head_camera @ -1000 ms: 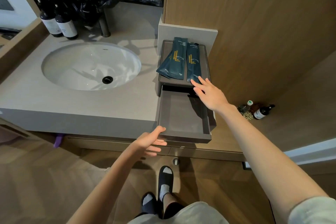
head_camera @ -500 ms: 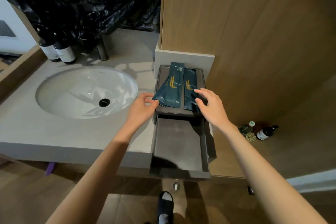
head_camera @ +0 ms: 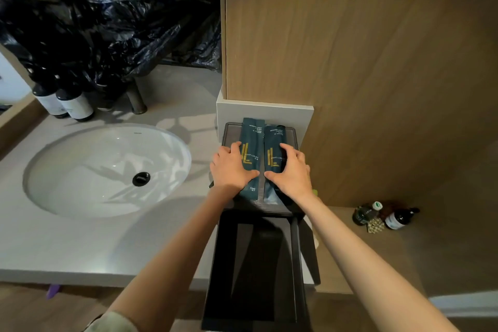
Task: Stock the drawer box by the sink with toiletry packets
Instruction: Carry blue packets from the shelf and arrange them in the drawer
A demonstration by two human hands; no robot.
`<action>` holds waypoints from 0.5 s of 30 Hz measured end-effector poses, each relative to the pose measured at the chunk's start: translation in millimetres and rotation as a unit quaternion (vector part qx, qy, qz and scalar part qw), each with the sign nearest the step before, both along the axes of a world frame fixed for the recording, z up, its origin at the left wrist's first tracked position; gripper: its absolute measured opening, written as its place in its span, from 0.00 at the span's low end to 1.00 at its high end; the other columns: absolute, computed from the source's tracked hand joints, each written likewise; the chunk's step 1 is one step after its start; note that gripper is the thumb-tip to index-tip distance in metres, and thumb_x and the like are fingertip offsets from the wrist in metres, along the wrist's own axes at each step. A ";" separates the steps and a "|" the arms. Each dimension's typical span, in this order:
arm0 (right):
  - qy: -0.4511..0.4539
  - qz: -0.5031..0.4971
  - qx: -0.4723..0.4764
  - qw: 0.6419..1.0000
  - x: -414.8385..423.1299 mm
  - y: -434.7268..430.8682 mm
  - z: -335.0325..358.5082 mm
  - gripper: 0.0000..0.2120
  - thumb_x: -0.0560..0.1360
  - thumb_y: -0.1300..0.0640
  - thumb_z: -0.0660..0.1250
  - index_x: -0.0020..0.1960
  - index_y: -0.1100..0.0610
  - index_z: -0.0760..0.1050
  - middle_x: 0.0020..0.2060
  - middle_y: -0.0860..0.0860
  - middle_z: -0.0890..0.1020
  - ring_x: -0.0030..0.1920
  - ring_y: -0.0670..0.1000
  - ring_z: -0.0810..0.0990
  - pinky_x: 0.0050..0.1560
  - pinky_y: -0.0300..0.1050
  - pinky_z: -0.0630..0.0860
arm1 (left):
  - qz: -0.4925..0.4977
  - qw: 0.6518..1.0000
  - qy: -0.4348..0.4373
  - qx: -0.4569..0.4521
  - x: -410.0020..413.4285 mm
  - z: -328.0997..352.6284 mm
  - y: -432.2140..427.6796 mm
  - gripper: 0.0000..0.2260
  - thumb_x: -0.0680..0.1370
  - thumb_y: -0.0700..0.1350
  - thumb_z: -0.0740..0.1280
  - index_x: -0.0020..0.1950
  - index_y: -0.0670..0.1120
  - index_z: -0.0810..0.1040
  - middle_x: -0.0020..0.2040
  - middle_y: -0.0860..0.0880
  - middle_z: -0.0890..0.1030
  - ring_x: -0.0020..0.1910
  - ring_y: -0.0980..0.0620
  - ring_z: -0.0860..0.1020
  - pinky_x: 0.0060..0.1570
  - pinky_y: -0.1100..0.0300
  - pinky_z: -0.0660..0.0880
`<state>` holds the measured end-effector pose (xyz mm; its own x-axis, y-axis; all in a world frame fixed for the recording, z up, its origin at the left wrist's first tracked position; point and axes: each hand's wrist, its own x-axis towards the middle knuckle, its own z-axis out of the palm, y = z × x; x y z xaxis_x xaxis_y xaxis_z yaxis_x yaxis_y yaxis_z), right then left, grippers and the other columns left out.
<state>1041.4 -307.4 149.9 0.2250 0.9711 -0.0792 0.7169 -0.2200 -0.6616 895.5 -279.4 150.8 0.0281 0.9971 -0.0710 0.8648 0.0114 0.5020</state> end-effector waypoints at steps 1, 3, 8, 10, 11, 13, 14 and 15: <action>0.008 -0.003 0.001 1.000 1.8 1.6 0.5 0.40 0.68 0.52 0.76 0.74 0.49 0.59 0.68 0.57 0.66 0.66 0.61 0.69 0.68 0.54 0.67 | 0.001 1.000 0.007 -0.002 1.3 0.0 1.2 0.40 0.68 0.56 0.74 0.74 0.48 0.59 0.66 0.40 0.69 0.65 0.39 0.68 0.63 0.48 0.66; 0.028 -0.011 -0.004 1.000 5.2 3.1 1.8 0.43 0.66 0.51 0.78 0.74 0.49 0.58 0.66 0.57 0.69 0.64 0.59 0.73 0.63 0.52 0.71 | -0.002 1.000 0.011 -0.008 1.6 1.1 3.8 0.42 0.67 0.56 0.75 0.74 0.47 0.57 0.66 0.40 0.72 0.65 0.40 0.70 0.62 0.48 0.68; 0.083 -0.029 -0.023 0.996 9.0 4.5 3.5 0.37 0.70 0.51 0.74 0.72 0.52 0.59 0.58 0.52 0.79 0.58 0.55 0.79 0.55 0.50 0.76 | -0.004 0.998 -0.061 0.003 -1.3 3.8 4.8 0.29 0.72 0.47 0.72 0.68 0.44 0.64 0.60 0.43 0.79 0.58 0.42 0.78 0.53 0.53 0.73; 0.091 -0.045 -0.027 0.994 9.5 2.6 3.0 0.31 0.73 0.51 0.71 0.71 0.52 0.61 0.56 0.52 0.80 0.57 0.55 0.79 0.56 0.53 0.77 | -0.026 0.995 -0.095 0.006 -2.4 6.2 3.4 0.20 0.75 0.44 0.69 0.64 0.41 0.69 0.57 0.43 0.79 0.56 0.43 0.77 0.50 0.57 0.71; 0.097 -0.051 -0.026 0.994 10.0 1.4 2.4 0.29 0.74 0.52 0.70 0.70 0.52 0.62 0.54 0.52 0.81 0.57 0.55 0.79 0.57 0.54 0.76 | -0.036 0.994 -0.107 0.005 -3.6 6.9 2.6 0.16 0.76 0.43 0.67 0.62 0.40 0.71 0.55 0.43 0.79 0.54 0.44 0.77 0.48 0.58 0.69; 0.102 -0.059 -0.015 0.993 12.1 -2.0 2.8 0.24 0.76 0.55 0.68 0.70 0.54 0.65 0.44 0.50 0.80 0.54 0.54 0.79 0.57 0.53 0.76 | -0.030 0.986 -0.160 -0.016 -7.1 9.0 -1.6 0.13 0.78 0.42 0.64 0.60 0.39 0.73 0.51 0.45 0.78 0.48 0.47 0.75 0.44 0.61 0.67; 0.106 -0.064 -0.011 0.992 13.8 -4.2 3.0 0.23 0.76 0.56 0.67 0.69 0.56 0.66 0.39 0.49 0.78 0.51 0.53 0.78 0.55 0.51 0.75 | -0.015 0.978 -0.207 -0.033 -9.7 10.3 -4.6 0.12 0.78 0.42 0.63 0.60 0.39 0.73 0.50 0.45 0.77 0.47 0.49 0.75 0.44 0.61 0.68; 0.116 -0.074 -0.007 0.991 15.5 -7.2 3.4 0.21 0.77 0.58 0.67 0.68 0.57 0.68 0.36 0.48 0.77 0.49 0.51 0.78 0.54 0.48 0.74 | 0.003 0.964 -0.262 -0.052 -13.2 11.3 -8.2 0.12 0.79 0.42 0.63 0.60 0.39 0.73 0.50 0.45 0.77 0.47 0.49 0.75 0.44 0.60 0.69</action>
<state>1056.8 -314.6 153.3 0.3382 0.9276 -0.1588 0.5057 -0.3214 -0.8006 882.2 -287.6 162.1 0.0814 0.9855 -0.1492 0.4925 0.0904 0.8656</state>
